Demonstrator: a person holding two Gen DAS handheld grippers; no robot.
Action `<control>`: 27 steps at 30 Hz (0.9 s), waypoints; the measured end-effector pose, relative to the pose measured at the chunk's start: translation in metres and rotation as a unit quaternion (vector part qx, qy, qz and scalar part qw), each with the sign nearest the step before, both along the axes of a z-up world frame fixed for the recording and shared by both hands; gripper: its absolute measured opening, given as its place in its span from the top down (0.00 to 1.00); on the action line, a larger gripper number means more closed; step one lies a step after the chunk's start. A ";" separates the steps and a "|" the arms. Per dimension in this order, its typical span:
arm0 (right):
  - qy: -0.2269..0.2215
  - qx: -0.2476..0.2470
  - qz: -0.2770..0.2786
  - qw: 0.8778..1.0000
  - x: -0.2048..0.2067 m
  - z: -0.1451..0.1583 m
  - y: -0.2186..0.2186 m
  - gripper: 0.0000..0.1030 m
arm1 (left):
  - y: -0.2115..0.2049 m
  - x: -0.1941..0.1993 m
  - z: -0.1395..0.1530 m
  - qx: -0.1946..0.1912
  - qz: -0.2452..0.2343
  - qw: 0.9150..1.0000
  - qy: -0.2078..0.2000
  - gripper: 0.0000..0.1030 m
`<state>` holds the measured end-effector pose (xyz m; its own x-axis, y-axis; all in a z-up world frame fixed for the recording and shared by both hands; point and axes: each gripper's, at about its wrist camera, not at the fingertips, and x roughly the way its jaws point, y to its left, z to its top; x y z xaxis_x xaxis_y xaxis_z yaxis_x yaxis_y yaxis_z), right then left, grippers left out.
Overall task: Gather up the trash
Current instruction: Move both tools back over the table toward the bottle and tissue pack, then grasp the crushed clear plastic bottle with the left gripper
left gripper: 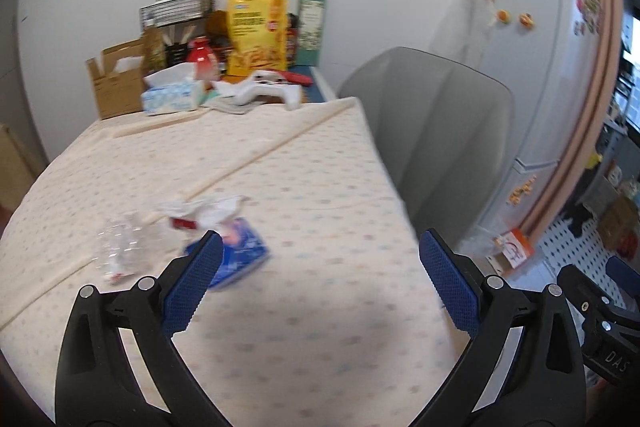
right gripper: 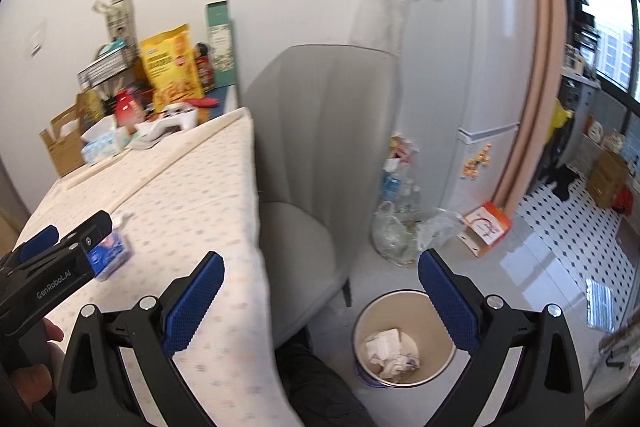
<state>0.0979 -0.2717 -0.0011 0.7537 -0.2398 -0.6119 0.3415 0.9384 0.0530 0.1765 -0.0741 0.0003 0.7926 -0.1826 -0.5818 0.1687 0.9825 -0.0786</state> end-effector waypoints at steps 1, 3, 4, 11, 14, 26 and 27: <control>0.001 -0.001 0.005 1.000 0.002 0.000 0.006 0.07 | 0.008 0.000 -0.001 -0.001 0.007 1.000 0.001 0.05; 0.002 -0.003 0.021 1.000 0.008 0.002 0.021 0.07 | 0.024 0.002 -0.002 -0.002 0.021 1.000 0.003 0.05; 0.002 -0.005 0.027 1.000 0.011 0.002 0.027 0.07 | 0.032 0.002 -0.003 -0.003 0.027 1.000 0.004 0.06; 0.000 -0.013 0.072 0.997 0.030 0.006 0.071 0.07 | 0.082 0.008 -0.008 -0.008 0.074 0.997 0.013 0.06; 0.002 -0.016 0.089 0.996 0.040 0.007 0.087 0.07 | 0.100 0.009 -0.008 -0.009 0.092 0.996 0.012 0.05; 0.019 -0.025 0.137 0.990 0.072 -0.003 0.134 0.07 | 0.150 0.024 -0.027 -0.010 0.141 0.989 0.039 0.05; 0.022 -0.026 0.139 0.990 0.074 -0.005 0.136 0.07 | 0.152 0.026 -0.030 -0.010 0.142 0.989 0.043 0.05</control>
<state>0.1717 -0.1357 -0.0059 0.7684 -0.0588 -0.6372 0.0701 0.9975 -0.0074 0.2024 0.0780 -0.0298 0.7611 0.0292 -0.6480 -0.1228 0.9874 -0.0997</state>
